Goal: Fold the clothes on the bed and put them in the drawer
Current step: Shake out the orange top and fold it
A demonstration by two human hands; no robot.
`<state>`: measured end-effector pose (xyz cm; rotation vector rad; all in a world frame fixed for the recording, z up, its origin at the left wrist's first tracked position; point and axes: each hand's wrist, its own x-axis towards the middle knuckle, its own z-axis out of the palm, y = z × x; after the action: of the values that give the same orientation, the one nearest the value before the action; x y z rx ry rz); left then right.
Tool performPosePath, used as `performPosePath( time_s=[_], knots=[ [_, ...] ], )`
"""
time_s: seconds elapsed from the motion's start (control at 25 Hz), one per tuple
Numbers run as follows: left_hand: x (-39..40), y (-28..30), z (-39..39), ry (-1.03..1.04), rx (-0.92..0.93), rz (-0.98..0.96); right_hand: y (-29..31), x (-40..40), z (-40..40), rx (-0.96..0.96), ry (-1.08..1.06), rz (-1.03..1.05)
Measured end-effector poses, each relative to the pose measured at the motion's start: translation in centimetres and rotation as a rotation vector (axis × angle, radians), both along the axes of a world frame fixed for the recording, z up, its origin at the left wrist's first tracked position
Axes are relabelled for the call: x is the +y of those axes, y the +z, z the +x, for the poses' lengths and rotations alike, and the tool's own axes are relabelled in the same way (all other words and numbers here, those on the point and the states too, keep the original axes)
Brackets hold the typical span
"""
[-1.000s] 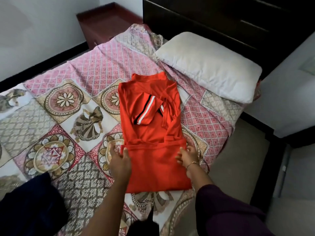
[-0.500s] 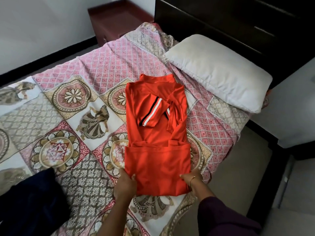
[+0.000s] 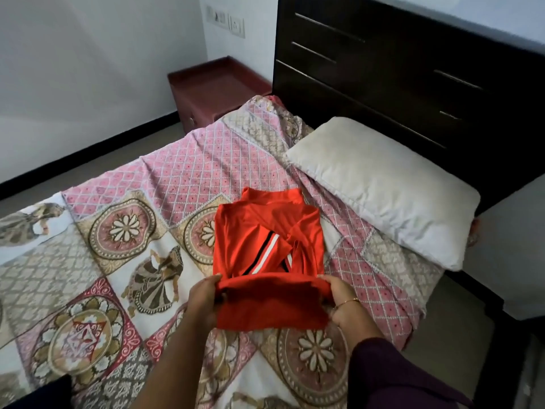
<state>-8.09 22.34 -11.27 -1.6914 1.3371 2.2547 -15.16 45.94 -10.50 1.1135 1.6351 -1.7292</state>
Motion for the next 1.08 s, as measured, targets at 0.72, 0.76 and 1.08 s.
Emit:
performPosePath(
  time_s=[0.72, 0.76, 1.08],
  knots=[
    [3.4, -6.3, -4.1, -0.472, -0.244, -0.950, -8.3, -1.4, -4.7, 0.153, 0.637, 0.531],
    [3.3, -6.2, -3.9, -0.450, -0.214, -0.918, -8.0, -1.3, -4.6, 0.165, 0.639, 0.507],
    [1.4, -3.3, 0.2, -0.705, -0.302, -0.464, -3.2, 0.8, -1.5, -0.081, 0.591, 0.240]
  ],
)
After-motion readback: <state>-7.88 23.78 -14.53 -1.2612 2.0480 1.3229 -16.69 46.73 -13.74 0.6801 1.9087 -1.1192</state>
